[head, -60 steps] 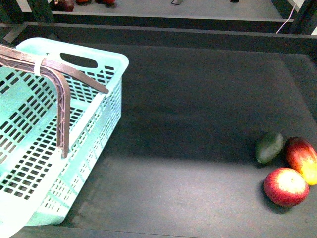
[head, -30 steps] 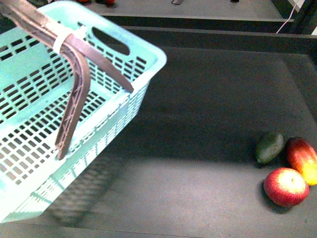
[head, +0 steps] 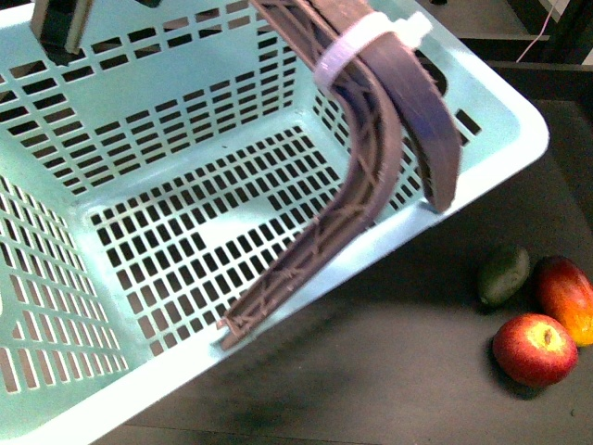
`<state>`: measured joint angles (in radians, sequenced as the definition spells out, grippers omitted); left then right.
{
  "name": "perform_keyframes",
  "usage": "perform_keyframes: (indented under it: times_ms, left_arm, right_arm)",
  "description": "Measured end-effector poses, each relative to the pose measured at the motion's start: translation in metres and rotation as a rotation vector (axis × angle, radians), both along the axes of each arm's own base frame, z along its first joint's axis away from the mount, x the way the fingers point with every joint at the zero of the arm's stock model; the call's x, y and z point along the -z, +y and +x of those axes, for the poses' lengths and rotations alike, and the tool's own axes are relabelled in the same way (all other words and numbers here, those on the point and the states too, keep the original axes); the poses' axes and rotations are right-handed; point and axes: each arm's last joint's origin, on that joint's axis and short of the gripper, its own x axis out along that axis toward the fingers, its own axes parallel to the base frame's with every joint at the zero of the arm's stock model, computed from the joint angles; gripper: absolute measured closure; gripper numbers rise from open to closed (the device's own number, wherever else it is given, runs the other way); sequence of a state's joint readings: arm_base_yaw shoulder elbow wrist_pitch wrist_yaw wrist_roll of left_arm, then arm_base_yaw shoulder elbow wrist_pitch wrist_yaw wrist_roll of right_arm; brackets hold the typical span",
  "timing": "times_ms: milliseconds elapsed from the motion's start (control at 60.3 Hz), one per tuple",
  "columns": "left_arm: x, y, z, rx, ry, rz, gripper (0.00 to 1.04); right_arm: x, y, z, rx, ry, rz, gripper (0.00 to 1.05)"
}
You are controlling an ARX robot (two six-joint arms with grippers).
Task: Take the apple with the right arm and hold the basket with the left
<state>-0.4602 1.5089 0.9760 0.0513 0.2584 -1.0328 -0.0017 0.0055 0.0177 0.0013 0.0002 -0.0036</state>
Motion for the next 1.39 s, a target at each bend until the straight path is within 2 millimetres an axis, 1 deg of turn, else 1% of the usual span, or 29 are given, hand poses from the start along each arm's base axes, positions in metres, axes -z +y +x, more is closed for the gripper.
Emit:
perform_keyframes:
  times_ms: [116,315,895,928,961,1011,1061,1110,1260,1359,1392]
  left_arm:
    - [0.000,-0.014,-0.007,0.053,0.000,-0.001,0.88]
    - [-0.006,-0.024,-0.012,0.109,-0.023,-0.012,0.88]
    - [-0.006,-0.025,-0.012,0.112,-0.030,-0.009,0.88]
    - [-0.006,-0.025,-0.012,0.112,-0.030,-0.009,0.88]
    - [-0.006,-0.025,-0.012,0.112,-0.030,-0.009,0.88]
    - [-0.006,-0.025,-0.012,0.111,-0.029,-0.009,0.88]
    - [-0.007,-0.025,-0.013,0.113,-0.034,-0.008,0.88]
    - [-0.007,-0.026,-0.013,0.116,-0.035,-0.007,0.88]
    - [-0.007,-0.025,-0.013,0.114,-0.035,-0.007,0.88]
    - [-0.007,-0.025,-0.013,0.115,-0.036,-0.007,0.88]
    - [-0.007,-0.025,-0.013,0.115,-0.035,-0.008,0.88]
  right_arm:
    - [0.000,0.000,0.000,0.000,0.000,0.000,0.09]
    - [0.000,0.000,0.000,0.000,0.000,0.000,0.09]
    - [0.000,0.000,0.000,0.000,0.000,0.000,0.09]
    - [0.002,0.000,0.001,0.036,0.055,0.021,0.09]
    - [0.001,-0.001,0.001,0.105,0.181,0.043,0.09]
    - [0.002,-0.005,0.005,0.243,0.453,0.046,0.09]
    - [0.012,-0.009,0.014,0.289,0.622,0.052,0.09]
    - [0.018,-0.012,0.021,0.293,0.680,0.063,0.09]
    - [0.032,-0.021,0.045,0.290,0.739,0.066,0.09]
    - [0.048,-0.025,0.063,0.269,0.773,0.047,0.09]
    - [0.056,-0.027,0.072,0.257,0.788,0.033,0.09]
